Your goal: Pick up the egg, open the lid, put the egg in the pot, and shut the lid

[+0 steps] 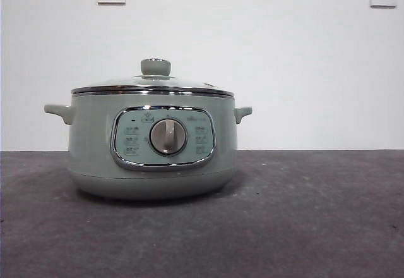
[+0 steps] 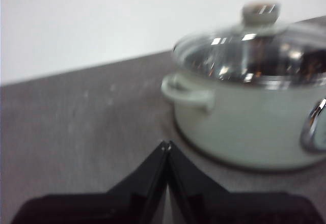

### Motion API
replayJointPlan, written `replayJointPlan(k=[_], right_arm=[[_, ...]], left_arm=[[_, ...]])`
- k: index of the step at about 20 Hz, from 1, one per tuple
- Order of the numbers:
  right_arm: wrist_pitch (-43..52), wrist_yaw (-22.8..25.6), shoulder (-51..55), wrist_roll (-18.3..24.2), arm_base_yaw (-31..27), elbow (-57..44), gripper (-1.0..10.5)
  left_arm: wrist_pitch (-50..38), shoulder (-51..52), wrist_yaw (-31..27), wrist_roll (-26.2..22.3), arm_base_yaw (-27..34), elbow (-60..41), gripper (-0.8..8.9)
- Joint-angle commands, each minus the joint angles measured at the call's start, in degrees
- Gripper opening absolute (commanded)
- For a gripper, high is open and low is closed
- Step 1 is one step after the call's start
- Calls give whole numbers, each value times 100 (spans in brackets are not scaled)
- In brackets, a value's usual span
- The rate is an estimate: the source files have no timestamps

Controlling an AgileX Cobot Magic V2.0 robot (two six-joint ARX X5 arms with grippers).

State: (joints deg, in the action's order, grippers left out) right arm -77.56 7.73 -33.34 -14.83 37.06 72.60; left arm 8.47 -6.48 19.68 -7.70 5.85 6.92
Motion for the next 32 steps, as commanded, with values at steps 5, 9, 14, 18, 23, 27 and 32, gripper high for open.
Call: replayJointPlan(k=[5, 9, 14, 18, 23, 27, 32], right_arm=[[-133, 28, 20, -59, 4, -55, 3], [-133, 35, 20, -57, 4, -55, 3], [-133, 136, 20, -59, 4, -55, 3], [-133, 136, 20, -57, 4, -55, 3], [-133, 136, 20, -52, 4, -55, 3], [435, 654, 66, 595, -715, -79, 3], [2828, -1239, 796, 1821, -2872, -1172, 3]], left_arm=[[42, 625, -46, 378, 17, -649, -3], [4, 625, 20, 389, 17, -647, -4], [4, 553, -13, 389, 22, -647, -4], [4, 516, -13, 389, 22, -647, -4], [4, 516, -11, 389, 22, -647, -4], [4, 516, -11, 389, 22, -647, -4], [4, 485, -11, 389, 22, -647, -4]])
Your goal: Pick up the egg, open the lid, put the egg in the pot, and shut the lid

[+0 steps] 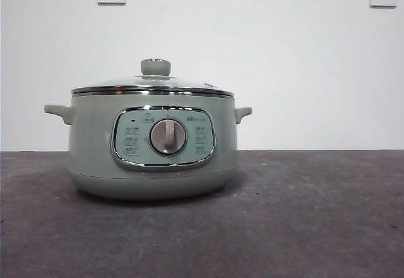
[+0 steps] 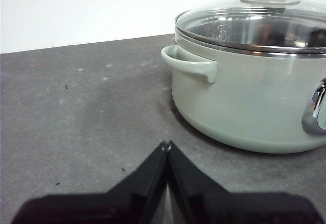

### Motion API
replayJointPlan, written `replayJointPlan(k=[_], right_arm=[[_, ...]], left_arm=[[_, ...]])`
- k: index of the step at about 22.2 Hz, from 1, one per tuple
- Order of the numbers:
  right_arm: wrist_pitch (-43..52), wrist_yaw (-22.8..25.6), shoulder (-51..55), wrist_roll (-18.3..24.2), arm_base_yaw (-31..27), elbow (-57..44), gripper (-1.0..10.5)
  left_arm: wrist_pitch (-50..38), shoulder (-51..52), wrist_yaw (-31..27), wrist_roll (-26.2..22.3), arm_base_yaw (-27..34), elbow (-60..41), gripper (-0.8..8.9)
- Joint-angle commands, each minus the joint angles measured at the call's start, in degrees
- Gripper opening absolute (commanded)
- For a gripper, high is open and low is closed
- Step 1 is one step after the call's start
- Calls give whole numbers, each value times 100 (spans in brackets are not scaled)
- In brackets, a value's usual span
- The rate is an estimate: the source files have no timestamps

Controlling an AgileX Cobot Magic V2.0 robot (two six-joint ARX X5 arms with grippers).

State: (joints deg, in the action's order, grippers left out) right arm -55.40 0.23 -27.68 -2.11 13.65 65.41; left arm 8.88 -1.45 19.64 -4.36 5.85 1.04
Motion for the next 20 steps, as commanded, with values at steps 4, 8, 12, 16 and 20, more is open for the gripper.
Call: replayJointPlan(k=[4, 8, 12, 16, 20], right_arm=[[2590, -1093, 1220, 514, -1561, -2479, 3], [3593, -1071, 2009, 463, -1666, -4074, 3], [4120, -1071, 2559, 315, -1661, -5239, 3], [4273, -1069, 2723, 9, -1661, -5947, 3], [4258, -1071, 2723, -162, -1661, -6304, 3]], left_arm=[[-37, -61, -7, 55, 22, -59, -4], [-37, -92, -9, 55, 22, -59, -4], [-37, -133, -9, 55, 22, -59, -4], [-37, -173, -7, 55, 22, -59, -4], [-37, -203, -9, 55, 22, -59, -4]])
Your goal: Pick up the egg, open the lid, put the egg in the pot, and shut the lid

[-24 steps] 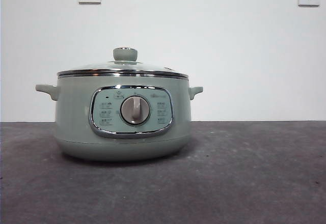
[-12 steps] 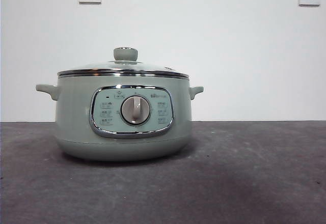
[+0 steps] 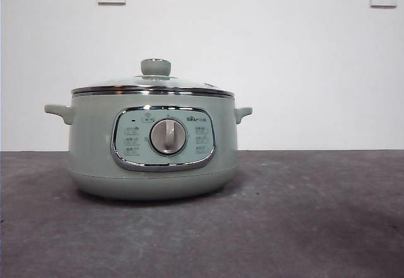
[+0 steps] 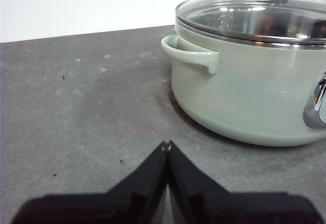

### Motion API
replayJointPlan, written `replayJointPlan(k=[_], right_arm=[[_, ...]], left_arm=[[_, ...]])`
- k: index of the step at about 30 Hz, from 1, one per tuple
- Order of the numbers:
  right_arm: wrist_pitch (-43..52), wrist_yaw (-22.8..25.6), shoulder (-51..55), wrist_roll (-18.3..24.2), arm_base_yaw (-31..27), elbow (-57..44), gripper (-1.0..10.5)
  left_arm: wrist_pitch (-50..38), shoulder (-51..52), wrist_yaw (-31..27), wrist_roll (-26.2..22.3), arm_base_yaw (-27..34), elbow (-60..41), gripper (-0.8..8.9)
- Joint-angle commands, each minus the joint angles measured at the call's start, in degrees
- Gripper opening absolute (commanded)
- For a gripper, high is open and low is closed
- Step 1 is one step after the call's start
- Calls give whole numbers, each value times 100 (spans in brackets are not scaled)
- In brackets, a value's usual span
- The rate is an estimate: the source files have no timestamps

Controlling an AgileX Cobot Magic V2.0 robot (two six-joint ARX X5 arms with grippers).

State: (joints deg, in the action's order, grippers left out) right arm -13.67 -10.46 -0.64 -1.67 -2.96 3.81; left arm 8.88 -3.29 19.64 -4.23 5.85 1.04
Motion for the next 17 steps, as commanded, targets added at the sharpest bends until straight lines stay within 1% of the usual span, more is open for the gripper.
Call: replayJointPlan(k=[1, 6, 17], right_arm=[[96, -4, 20, -232, 2, -205, 3], [173, 83, 20, -197, 4, -221, 3], [168, 85, 15, -221, -2, -219, 3]], left_arm=[[-37, -22, -9, 42, 22, -59, -4], [-33, -44, -15, 42, 22, -57, -3], [-35, -48, -13, 42, 22, -57, -4]])
